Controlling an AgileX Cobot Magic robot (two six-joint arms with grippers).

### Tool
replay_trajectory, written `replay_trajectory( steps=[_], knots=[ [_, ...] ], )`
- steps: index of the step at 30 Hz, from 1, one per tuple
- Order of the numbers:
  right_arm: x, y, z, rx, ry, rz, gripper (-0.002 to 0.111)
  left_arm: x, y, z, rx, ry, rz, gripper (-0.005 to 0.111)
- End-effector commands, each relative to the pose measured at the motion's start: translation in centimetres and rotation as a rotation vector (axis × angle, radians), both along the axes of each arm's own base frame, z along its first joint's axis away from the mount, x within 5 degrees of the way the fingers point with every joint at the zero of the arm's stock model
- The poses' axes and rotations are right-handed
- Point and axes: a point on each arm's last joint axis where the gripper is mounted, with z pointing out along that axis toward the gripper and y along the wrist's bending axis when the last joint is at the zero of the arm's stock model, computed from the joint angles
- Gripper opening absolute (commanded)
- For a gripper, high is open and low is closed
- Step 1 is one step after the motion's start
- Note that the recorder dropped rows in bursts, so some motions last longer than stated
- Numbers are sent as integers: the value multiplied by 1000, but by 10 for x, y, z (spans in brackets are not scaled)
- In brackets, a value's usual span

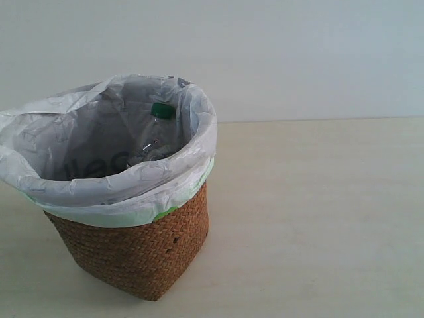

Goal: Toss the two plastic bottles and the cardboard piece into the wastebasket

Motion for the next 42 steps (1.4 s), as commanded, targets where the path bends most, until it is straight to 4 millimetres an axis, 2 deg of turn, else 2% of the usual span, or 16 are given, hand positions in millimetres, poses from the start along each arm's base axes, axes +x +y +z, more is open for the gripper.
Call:
replay_trajectory(
  steps=[1,13,16,17,20,21,23,26,32,36,42],
  knots=[
    [-1,-1,-1,-1,1,-2,0,0,0,-1,10,2,2,4],
    [-2,-2,0,-3,-8,-3,0,0,0,-1,10,2,2,4],
    [-11,-7,4,14,-54,-3,0,0,0,-1,10,2,2,4],
    [-21,-12,5,28,-96,-2,0,0,0,-1,10,2,2,4],
    [-37,-23,-16,-60,-218,-1,0,0,0,-1,10,2,2,4],
    [-44,-26,-32,-82,-265,0,0,0,0,-1,10,2,2,4],
    [-50,-29,-50,-87,-313,8,0,0,0,-1,10,2,2,4],
    [-56,-30,-60,-73,-381,3,0,0,0,-1,10,2,2,4],
    [-51,-33,-74,-120,-333,-99,0,0,0,-1,10,2,2,4],
    [-47,-32,-89,-141,-299,-89,0,0,0,-1,10,2,2,4],
    [-42,-28,-115,-37,-210,-84,0,0,0,-1,10,2,2,4]
  ],
)
